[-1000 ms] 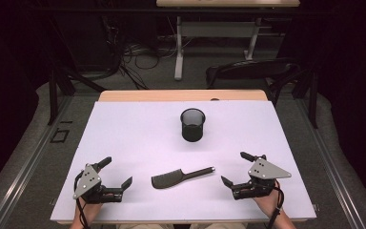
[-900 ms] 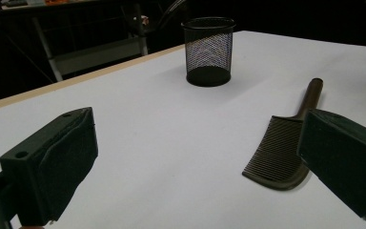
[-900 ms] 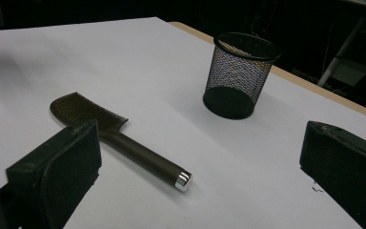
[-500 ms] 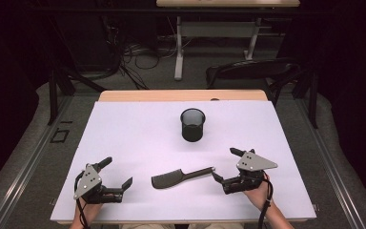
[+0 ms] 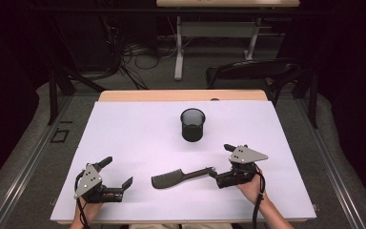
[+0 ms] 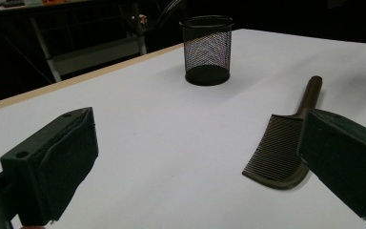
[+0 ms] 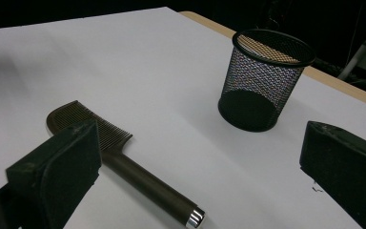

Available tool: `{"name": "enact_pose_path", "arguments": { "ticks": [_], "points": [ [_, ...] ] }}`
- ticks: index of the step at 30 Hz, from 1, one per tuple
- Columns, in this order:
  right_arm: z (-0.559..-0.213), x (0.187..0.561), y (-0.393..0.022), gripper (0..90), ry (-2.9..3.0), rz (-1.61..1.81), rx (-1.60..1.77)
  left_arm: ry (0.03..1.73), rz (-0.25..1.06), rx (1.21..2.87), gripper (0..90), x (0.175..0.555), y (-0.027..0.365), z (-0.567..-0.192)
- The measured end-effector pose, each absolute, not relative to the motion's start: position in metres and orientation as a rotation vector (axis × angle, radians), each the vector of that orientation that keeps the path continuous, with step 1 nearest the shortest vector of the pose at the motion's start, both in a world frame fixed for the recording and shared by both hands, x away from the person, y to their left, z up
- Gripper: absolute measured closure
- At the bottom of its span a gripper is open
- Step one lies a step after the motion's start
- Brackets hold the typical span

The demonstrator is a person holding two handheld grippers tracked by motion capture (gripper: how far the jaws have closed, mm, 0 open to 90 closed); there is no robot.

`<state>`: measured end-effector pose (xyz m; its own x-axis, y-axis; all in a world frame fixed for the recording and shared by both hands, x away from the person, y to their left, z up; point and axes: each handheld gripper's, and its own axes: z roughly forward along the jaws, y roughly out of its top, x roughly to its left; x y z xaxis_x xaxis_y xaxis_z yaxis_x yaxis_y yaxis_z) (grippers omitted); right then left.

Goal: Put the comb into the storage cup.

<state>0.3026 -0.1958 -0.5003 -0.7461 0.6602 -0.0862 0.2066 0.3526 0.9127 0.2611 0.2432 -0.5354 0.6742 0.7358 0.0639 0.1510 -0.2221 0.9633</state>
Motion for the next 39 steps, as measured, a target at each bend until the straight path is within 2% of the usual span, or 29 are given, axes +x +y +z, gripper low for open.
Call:
{"name": "enact_pose_path", "arguments": {
  "ticks": [39],
  "points": [
    [-0.502, 0.339, -0.16, 0.0, 2.304, 1.367, 0.734, 0.705, 0.614, 1.758, 0.0, 0.263, 0.241, -0.537]
  ]
}}
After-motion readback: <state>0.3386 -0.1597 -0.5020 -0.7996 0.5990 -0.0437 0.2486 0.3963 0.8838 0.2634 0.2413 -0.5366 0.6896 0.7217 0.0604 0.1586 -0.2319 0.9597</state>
